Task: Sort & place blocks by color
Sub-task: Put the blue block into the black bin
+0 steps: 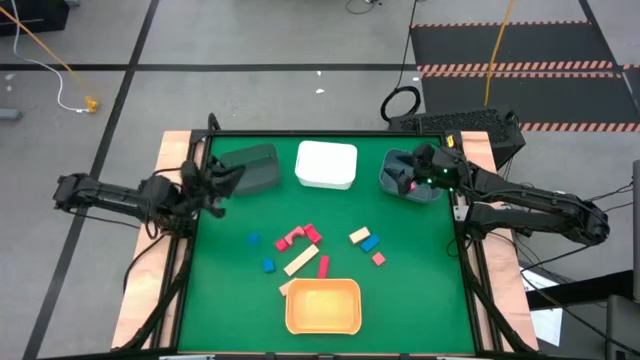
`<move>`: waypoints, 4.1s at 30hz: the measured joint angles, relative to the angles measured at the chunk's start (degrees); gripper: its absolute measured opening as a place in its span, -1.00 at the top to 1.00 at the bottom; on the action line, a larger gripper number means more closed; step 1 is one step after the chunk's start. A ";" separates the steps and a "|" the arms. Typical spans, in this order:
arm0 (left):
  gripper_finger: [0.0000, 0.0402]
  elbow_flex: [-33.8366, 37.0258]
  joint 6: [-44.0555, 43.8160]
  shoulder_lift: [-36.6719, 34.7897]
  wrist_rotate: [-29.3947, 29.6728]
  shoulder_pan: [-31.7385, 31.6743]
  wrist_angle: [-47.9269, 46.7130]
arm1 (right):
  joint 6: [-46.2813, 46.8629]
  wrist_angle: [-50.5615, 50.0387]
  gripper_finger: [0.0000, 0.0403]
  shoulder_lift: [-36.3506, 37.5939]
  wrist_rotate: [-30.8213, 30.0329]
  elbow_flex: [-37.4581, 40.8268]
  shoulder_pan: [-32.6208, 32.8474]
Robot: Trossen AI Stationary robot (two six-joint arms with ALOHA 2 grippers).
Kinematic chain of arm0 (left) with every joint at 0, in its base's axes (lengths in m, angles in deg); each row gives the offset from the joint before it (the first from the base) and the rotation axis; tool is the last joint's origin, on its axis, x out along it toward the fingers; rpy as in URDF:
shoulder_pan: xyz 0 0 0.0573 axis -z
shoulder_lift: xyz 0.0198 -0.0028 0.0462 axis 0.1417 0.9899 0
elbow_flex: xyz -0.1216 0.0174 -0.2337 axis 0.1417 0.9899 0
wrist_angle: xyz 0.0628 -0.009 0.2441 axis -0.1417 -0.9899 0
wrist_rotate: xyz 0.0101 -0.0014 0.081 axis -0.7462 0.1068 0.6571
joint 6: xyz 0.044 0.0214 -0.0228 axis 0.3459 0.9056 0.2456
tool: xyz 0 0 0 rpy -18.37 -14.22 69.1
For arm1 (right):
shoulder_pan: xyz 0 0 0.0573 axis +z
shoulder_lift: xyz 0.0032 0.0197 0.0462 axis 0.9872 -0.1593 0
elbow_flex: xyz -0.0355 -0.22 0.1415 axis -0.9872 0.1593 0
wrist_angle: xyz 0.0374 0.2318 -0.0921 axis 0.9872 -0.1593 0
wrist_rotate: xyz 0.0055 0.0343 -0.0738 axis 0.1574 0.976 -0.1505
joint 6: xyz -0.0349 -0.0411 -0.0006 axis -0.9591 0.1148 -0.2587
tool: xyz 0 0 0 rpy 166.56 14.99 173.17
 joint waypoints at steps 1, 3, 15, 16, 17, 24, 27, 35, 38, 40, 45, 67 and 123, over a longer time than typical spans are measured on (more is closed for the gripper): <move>0.71 -2.76 0.30 1.84 0.10 0.00 -4.37 | 0.07 0.11 -0.59 -0.01 0.00 -0.24 0.00; 0.71 -7.82 0.13 5.56 0.72 0.01 -12.81 | 0.51 -0.53 -0.59 -0.09 0.01 -1.15 0.00; 0.71 -23.18 -25.07 25.63 -2.08 3.17 -54.40 | -3.07 -0.93 -0.59 -0.11 -0.07 -9.87 4.28; 0.71 -23.24 -27.66 26.76 -2.52 3.27 -55.26 | -4.00 -0.93 -0.59 -0.11 -0.09 -10.31 4.30; 0.71 -23.25 -29.87 27.79 -2.75 3.40 -56.39 | -4.83 -0.91 -0.59 -0.11 -0.11 -10.59 4.28; 0.71 -23.25 -52.59 34.59 -8.07 6.06 -58.33 | -5.79 -2.34 -0.59 -0.13 -0.03 -10.83 4.44; 0.71 -23.23 -58.91 36.69 -8.13 6.62 -57.86 | -6.02 -3.37 -0.59 -0.13 -0.01 -10.83 4.50; 0.71 -23.21 -57.98 38.52 -8.05 6.38 -47.64 | -9.62 -4.25 -0.59 -0.13 2.11 -10.83 4.50; 0.71 -23.21 -54.91 38.52 -7.67 6.16 -46.67 | -9.87 -4.23 -0.59 -0.13 3.03 -10.83 4.50; 0.71 -23.21 -53.77 38.52 -7.55 6.06 -46.56 | -9.87 -4.21 -0.59 -0.13 2.97 -10.83 4.50; 0.71 -23.21 -54.28 38.52 -7.81 5.36 -46.65 | -9.65 -3.97 -0.59 -0.13 2.90 -10.83 4.48; 0.71 -23.14 -72.99 37.89 -25.62 -0.22 -79.68 | -6.25 4.21 -0.59 -0.39 2.55 -10.83 4.44; 0.71 -23.14 -79.76 38.43 -35.06 0.97 -80.75 | -7.27 6.35 -0.59 -5.77 2.83 -10.80 5.03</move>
